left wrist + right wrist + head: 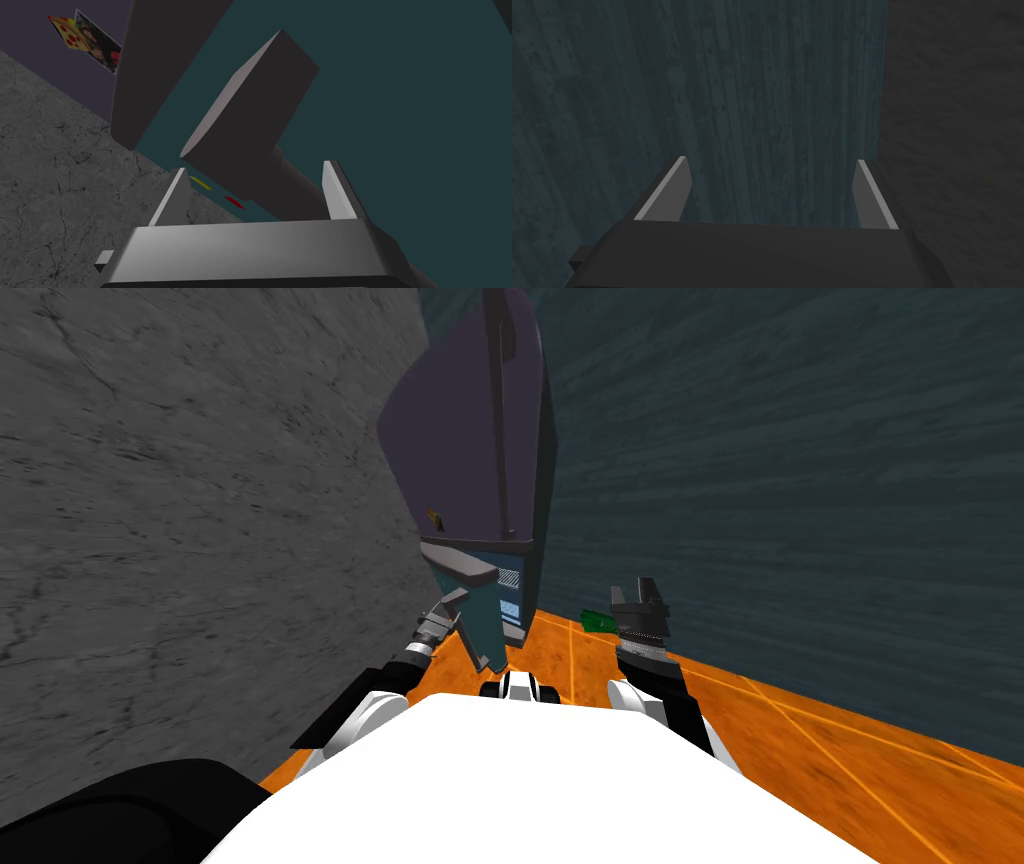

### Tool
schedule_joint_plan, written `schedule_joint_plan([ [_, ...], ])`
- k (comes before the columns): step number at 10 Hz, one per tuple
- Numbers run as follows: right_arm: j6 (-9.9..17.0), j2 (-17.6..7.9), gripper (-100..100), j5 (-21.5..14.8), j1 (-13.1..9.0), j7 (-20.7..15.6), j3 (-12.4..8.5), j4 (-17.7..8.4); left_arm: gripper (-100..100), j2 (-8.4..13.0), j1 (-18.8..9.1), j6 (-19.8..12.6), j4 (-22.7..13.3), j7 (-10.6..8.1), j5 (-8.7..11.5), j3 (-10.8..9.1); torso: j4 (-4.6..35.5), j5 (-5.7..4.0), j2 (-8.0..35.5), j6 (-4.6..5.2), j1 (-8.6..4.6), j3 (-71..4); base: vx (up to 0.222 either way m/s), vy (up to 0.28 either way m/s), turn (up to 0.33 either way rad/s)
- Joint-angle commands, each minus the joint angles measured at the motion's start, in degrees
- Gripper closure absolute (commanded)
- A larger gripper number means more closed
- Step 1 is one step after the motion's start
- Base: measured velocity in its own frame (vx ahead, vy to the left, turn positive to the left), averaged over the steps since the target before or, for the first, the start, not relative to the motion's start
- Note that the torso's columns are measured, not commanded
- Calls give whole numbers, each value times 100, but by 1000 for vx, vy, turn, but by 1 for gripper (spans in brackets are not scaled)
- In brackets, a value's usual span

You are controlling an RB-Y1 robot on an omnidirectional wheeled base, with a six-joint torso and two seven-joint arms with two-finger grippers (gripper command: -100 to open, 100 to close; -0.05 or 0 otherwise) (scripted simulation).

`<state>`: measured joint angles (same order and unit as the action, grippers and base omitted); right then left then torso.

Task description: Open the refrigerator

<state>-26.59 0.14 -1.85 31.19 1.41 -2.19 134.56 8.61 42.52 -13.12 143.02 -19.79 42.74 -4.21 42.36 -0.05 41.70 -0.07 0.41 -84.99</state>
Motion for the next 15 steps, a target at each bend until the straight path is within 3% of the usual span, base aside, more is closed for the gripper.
schedule_joint_plan([
  [1,0,0,0,0,0,0,0,0,100,237,-115,40,13,6,119,38,-2,-4,19,6,-22,11,-217,294,-161],
  [3,0,0,0,0,0,0,0,0,100,215,-85,7,-4,-1,111,56,-1,-5,33,5,-26,19,-157,191,-42],
  [4,0,1,0,0,2,0,1,0,100,481,-272,38,-103,-19,264,166,-14,-12,7,9,-83,10,-107,181,66],
  [5,-1,0,0,0,2,0,0,1,100,650,-435,77,-203,-33,415,277,-14,-10,25,12,-58,17,-142,347,59],
  [6,0,-1,0,0,1,0,-1,1,100,744,-460,77,-203,-33,415,277,-5,6,32,10,17,20,-142,291,-11],
  [7,0,0,0,0,1,0,-1,0,100,955,-648,117,-303,-47,565,388,0,7,19,6,12,11,-144,315,44],
  [8,0,-1,0,0,1,0,-1,0,100,1008,-649,117,-303,-47,565,388,1,4,5,5,15,1,-113,238,18],
  [10,0,0,0,0,1,0,0,0,100,1432,-990,196,-503,-76,866,610,-1,-8,-12,11,-18,-13,-159,295,65],
  [11,0,-1,0,0,1,0,-1,0,100,1535,-1025,196,-503,-76,866,610,0,2,4,11,6,-1,-106,271,-1],
  [12,0,0,0,0,2,0,0,0,100,1761,-1214,236,-603,-90,1016,721,-1,-2,-8,11,-23,-5,-90,270,49],
  [15,-1,0,0,0,2,0,0,1,100,2061,-1402,276,-703,-104,1166,832,-6,-2,-35,13,-12,-25,-73,232,25],
])
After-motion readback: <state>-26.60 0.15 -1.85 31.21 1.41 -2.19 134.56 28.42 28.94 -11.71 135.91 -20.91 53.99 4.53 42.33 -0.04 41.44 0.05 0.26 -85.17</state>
